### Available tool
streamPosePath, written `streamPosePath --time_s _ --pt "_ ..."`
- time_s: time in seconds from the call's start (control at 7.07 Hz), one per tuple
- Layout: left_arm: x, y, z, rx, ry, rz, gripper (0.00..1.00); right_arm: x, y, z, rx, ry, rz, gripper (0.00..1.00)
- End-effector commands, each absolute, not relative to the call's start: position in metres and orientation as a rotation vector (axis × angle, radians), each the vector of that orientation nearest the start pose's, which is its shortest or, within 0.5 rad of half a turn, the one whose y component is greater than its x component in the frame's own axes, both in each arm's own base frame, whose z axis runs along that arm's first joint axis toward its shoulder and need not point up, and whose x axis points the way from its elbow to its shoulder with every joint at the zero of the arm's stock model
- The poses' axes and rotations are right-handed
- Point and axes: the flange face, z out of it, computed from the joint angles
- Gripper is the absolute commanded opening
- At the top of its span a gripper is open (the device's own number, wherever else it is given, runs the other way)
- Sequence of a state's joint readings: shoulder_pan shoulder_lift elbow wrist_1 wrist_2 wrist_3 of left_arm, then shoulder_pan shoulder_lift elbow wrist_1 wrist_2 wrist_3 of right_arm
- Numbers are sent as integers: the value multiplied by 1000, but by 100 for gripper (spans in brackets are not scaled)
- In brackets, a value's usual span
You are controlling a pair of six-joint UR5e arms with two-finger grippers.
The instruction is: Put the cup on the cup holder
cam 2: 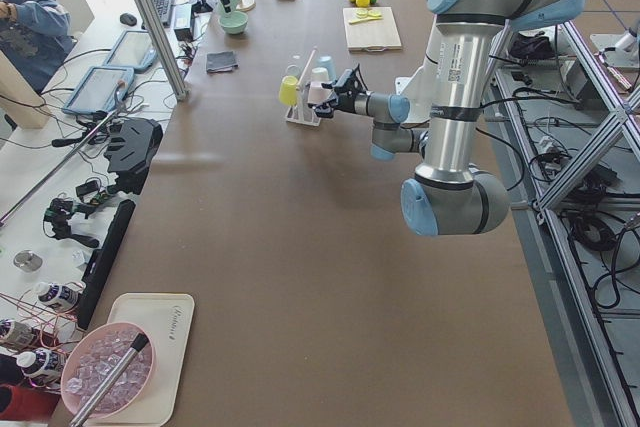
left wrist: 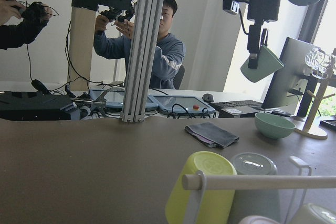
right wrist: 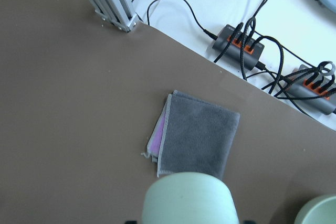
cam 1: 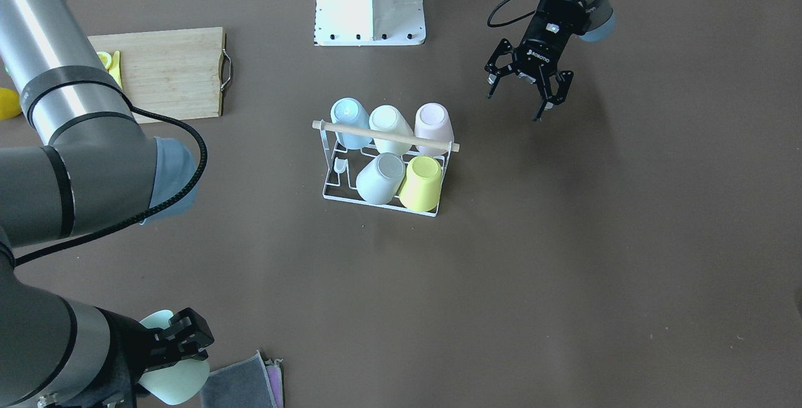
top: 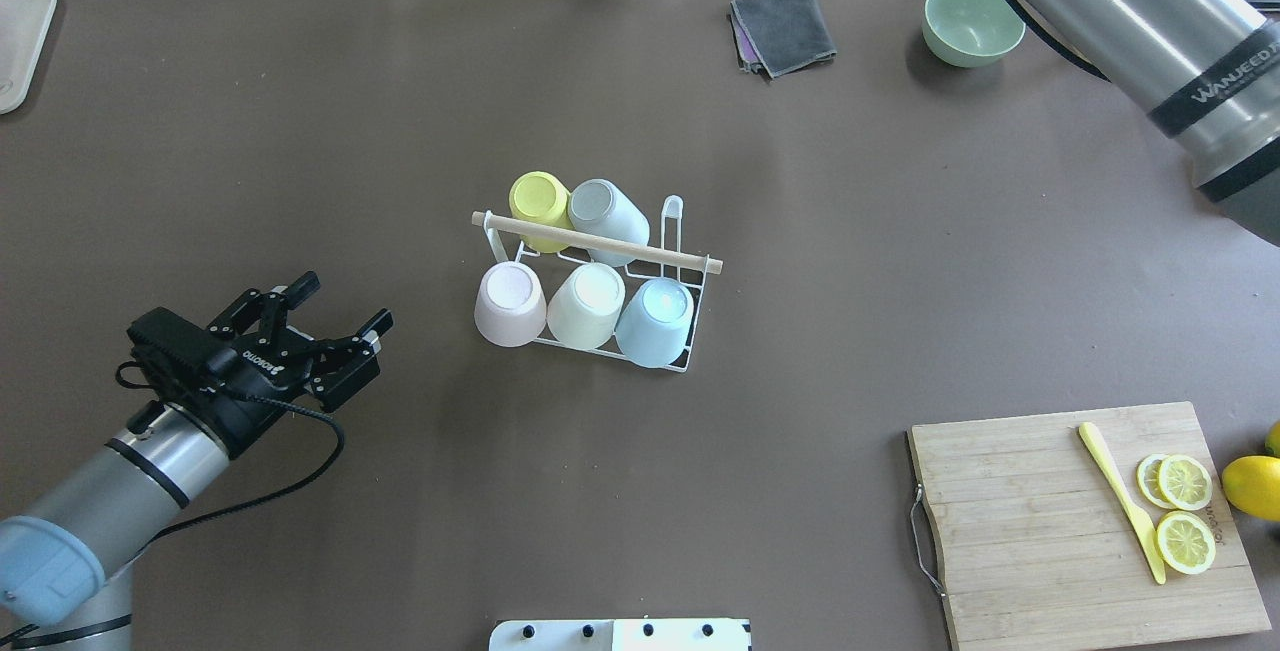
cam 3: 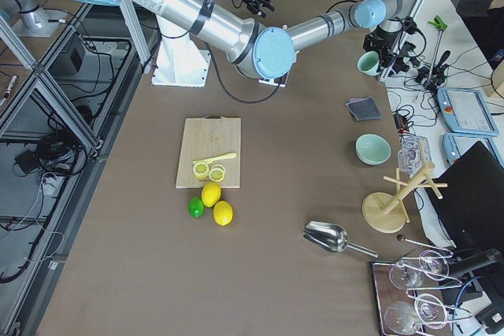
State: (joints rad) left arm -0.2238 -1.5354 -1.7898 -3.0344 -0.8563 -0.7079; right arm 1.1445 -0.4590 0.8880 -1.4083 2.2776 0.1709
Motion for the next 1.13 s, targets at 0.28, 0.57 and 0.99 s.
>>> streamPosePath --time_s 0.28,0.57,0.99 --pt "292 -383 475 902 886 -46 98 -275 -768 219 669 -1130 -249 0" --pt "202 -444 497 667 827 -108 98 -270 -738 239 789 -1283 -228 0" --pt "55 -468 562 104 834 -359 98 -337 -657 260 1040 -1515 -304 0"
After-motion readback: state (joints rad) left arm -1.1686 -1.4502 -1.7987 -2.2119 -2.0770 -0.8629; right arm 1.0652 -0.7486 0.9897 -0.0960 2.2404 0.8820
